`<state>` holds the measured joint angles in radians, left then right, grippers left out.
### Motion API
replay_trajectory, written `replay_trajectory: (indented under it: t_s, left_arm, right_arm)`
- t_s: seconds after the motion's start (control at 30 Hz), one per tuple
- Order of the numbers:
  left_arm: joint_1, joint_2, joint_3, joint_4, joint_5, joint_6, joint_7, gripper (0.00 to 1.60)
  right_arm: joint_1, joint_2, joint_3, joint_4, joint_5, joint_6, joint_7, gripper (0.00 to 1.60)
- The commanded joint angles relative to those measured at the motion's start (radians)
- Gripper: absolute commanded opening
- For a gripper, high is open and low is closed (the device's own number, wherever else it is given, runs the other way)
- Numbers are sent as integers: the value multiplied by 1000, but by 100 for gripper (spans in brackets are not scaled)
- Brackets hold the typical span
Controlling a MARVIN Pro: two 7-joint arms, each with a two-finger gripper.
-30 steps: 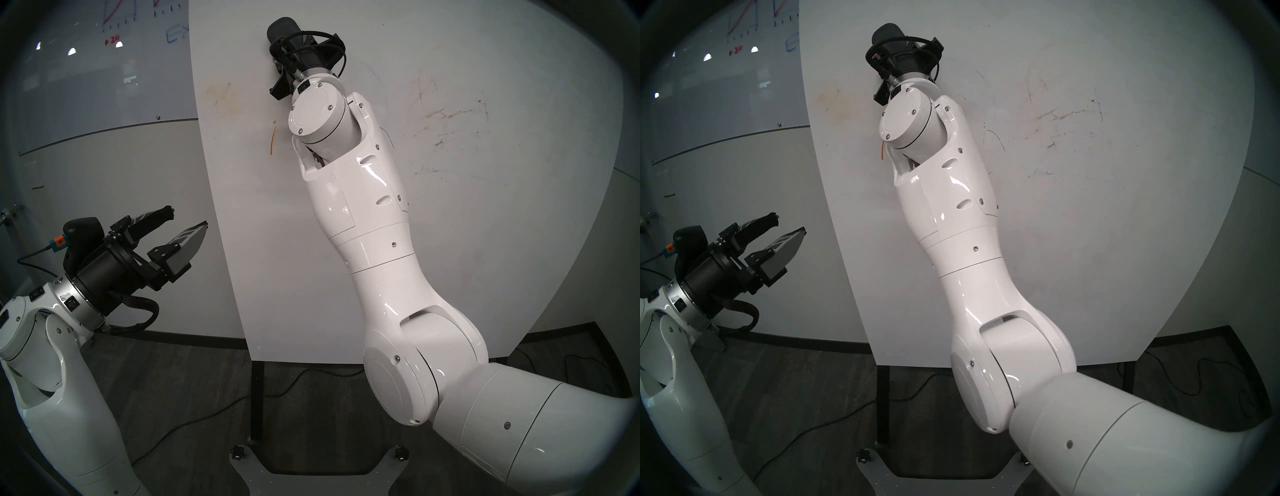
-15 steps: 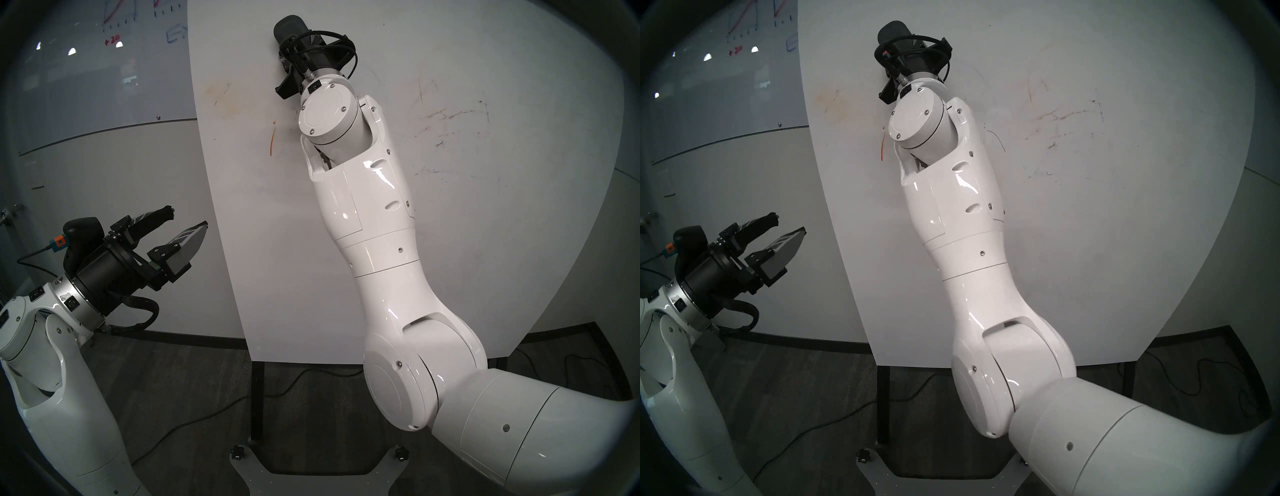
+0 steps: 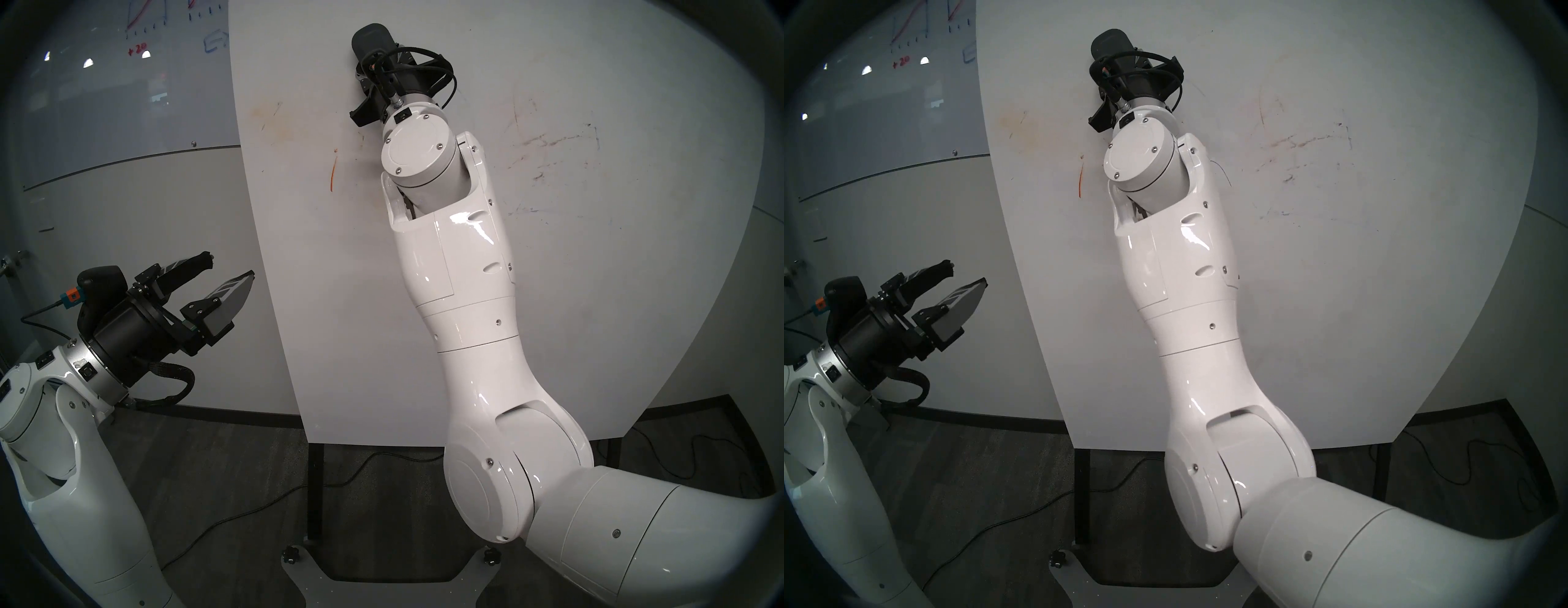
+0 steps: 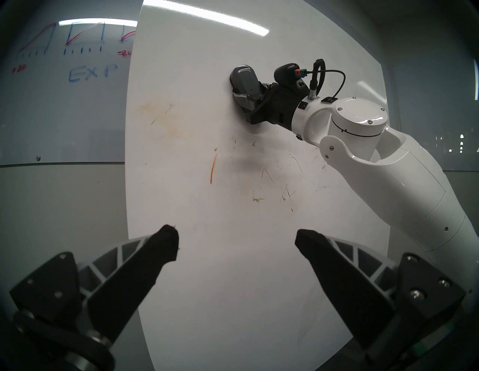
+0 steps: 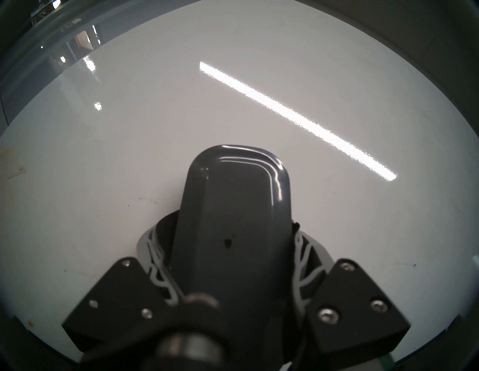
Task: Erase all marks on the whiteboard with the eraser
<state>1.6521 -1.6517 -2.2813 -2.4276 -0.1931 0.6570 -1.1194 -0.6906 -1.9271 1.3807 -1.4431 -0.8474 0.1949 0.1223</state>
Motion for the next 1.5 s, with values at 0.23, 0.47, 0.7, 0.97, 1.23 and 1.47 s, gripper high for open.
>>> replay_trajectory:
  t_s: [0.23, 0.47, 0.7, 0.97, 1.23, 1.47]
  left_arm:
    - [-3, 2, 2, -16, -2, -1, -2, 160]
    - [-4, 2, 2, -16, -2, -1, -2, 160]
    - [-5, 2, 2, -16, -2, -1, -3, 160]
    - [-5, 2, 2, -16, -2, -1, -3, 160]
    - [-6, 2, 2, -16, -2, -1, -3, 160]
    - [-7, 2, 2, -16, -2, -1, -3, 160]
  right_arm:
    - [-138, 57, 141, 21, 15, 94, -8, 0]
    - [-172, 39, 162, 1, 35, 97, -6, 0]
    - [-191, 32, 176, -6, 50, 100, -3, 0]
    - [-221, 15, 191, -24, 81, 103, 2, 0]
    - [-254, 0, 205, -44, 114, 108, 7, 0]
    - [-270, -5, 219, -41, 139, 102, 16, 0]
